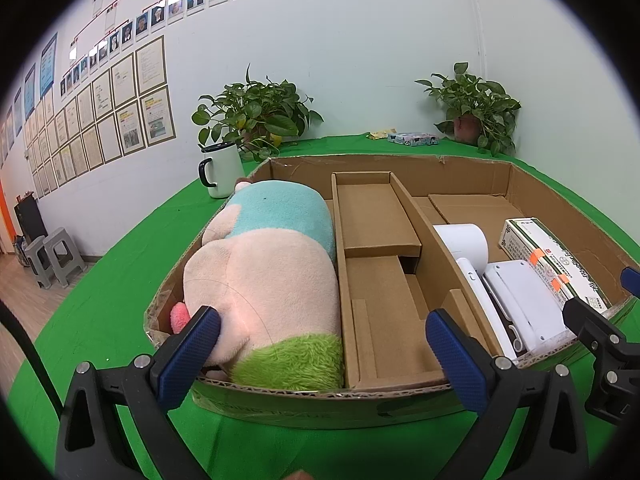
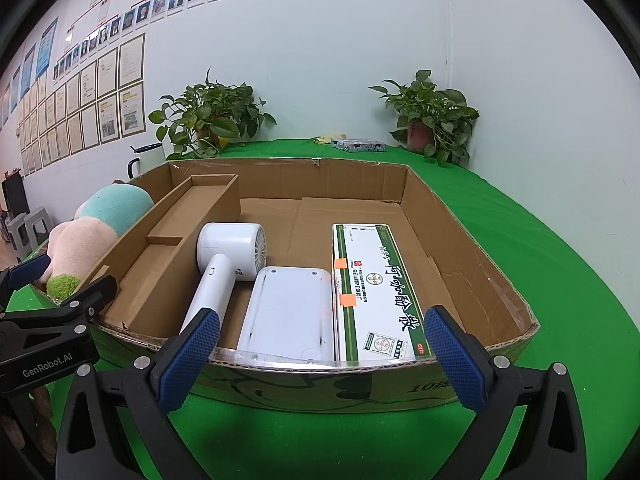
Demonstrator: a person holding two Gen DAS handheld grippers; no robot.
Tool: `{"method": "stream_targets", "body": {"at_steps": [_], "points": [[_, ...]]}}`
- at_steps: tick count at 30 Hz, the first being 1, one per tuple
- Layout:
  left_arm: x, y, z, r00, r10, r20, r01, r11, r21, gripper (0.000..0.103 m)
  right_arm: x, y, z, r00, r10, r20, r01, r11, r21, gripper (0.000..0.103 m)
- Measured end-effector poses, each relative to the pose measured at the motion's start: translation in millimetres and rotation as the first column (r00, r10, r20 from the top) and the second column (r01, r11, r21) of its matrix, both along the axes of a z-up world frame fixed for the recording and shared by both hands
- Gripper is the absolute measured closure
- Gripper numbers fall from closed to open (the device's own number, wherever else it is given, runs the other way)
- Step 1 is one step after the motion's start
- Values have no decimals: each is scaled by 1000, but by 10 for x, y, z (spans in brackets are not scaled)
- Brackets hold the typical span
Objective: Organize objects
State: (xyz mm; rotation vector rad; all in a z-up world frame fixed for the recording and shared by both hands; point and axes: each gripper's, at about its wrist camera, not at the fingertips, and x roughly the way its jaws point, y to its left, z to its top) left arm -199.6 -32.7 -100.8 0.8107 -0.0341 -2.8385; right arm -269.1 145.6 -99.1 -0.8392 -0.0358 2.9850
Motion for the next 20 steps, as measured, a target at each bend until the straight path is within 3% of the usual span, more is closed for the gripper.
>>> {"method": "stream_targets", "body": {"at_steps": [20], "points": [[15,28,16,1000,4,1,-4,1000,-12,1,-2,-1,1,1000,0,0,0,1000,0,0]]}}
